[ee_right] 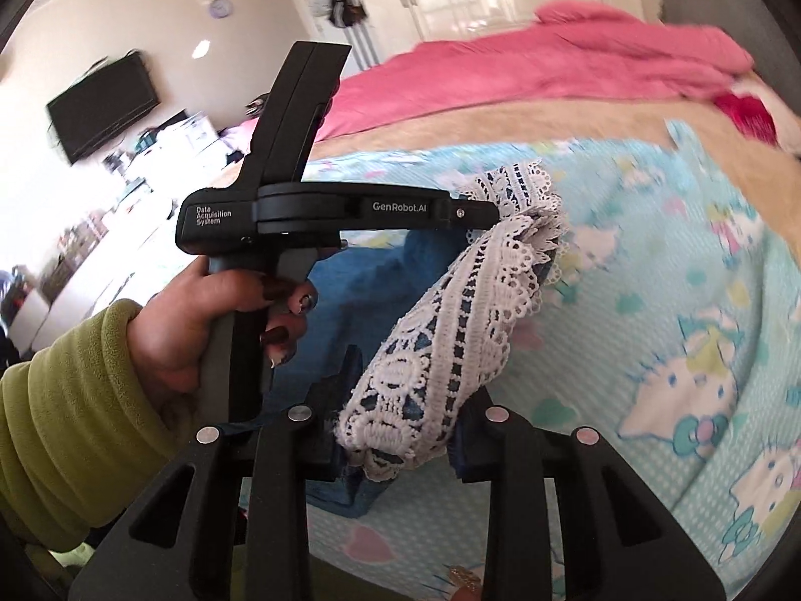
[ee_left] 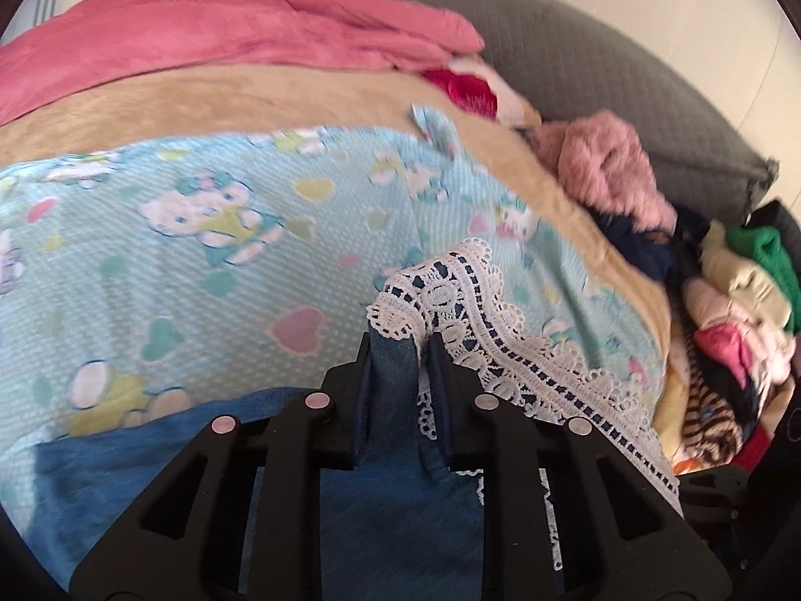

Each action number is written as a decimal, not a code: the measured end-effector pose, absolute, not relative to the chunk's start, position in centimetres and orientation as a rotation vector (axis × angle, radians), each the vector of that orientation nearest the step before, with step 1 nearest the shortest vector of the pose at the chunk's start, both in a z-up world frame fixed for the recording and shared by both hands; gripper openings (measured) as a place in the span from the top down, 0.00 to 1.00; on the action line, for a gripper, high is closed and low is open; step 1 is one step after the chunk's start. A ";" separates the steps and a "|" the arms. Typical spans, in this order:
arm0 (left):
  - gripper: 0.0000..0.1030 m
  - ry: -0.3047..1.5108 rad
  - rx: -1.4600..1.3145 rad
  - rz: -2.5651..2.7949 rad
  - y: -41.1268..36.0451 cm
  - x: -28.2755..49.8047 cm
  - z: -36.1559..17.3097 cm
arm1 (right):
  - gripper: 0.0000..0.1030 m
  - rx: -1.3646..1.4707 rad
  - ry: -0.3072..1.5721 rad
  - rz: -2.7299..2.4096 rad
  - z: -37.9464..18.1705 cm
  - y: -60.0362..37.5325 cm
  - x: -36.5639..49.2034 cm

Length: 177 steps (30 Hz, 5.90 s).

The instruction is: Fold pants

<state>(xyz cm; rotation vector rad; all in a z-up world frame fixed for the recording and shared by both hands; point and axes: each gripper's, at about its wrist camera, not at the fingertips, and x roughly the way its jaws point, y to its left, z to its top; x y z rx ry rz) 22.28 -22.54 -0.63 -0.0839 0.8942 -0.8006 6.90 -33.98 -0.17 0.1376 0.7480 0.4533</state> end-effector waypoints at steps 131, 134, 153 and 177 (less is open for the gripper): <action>0.12 1.014 -0.090 -0.362 -5.2 5.0 -3.9 | 0.12 -0.127 0.846 0.388 -2.9 -21.8 22.5; 0.10 0.988 -0.088 -0.349 -4.8 4.8 -2.8 | 0.11 -0.100 0.811 0.401 -1.3 -22.9 20.9; 0.09 0.853 -0.044 -0.201 -2.3 2.5 3.1 | 0.05 -0.060 0.683 0.489 5.2 -23.0 16.2; 0.09 0.863 -0.249 -0.060 6.3 0.9 2.2 | 0.05 -0.176 0.709 0.701 7.2 -13.1 14.8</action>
